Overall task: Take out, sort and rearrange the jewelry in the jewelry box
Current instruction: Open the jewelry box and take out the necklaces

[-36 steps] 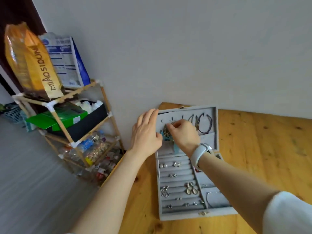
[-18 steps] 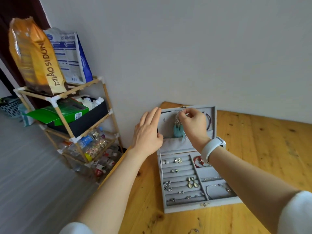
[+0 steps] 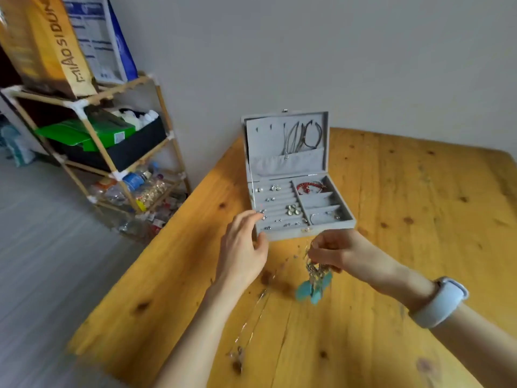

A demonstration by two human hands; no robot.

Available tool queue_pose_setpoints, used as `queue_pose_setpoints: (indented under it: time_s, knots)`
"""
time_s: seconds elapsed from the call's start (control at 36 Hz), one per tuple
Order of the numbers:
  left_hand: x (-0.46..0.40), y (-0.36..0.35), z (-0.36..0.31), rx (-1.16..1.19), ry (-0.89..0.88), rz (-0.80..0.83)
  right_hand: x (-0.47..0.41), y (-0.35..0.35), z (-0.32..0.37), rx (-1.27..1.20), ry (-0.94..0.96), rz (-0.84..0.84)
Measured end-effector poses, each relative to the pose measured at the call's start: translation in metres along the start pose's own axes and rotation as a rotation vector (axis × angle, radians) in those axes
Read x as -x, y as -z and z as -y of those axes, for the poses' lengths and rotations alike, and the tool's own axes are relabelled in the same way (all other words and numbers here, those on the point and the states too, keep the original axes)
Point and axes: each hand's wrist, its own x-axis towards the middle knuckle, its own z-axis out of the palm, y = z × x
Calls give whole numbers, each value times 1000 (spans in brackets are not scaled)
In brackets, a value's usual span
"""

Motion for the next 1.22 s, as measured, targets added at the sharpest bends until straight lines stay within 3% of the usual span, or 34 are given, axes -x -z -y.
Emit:
queue_pose_setpoints:
  time_s: [0.17,0.28,0.44,0.58,0.69,0.83,0.94,1.08,1.22]
  knots:
    - [63,-9,11,-47,89,133,31,-32,-34,-182,-278,207]
    - [78,-4,9,-80,60,155,25,-43,-54,8,-304,107]
    - [107,-2,-7,-61,-25,95,16,-44,-60,343,-149,-86]
    - [127,-6,-18,-192,-197,220,14,-40,-70,475,-87,-157]
    - [133,-11,-24,-284,-297,335,21,-33,-83,529,104,-232]
    - [135,-17,-25,-364,-338,452,41,-24,-106,755,443,-68]
    - [134,-15,-20,-358,-334,458,43,-23,-117,959,501,51]
    - [129,-10,-18,-332,-336,425,34,-25,-114,967,480,62]
    - [111,-6,-16,-221,-300,364,25,-19,-101,700,447,-5]
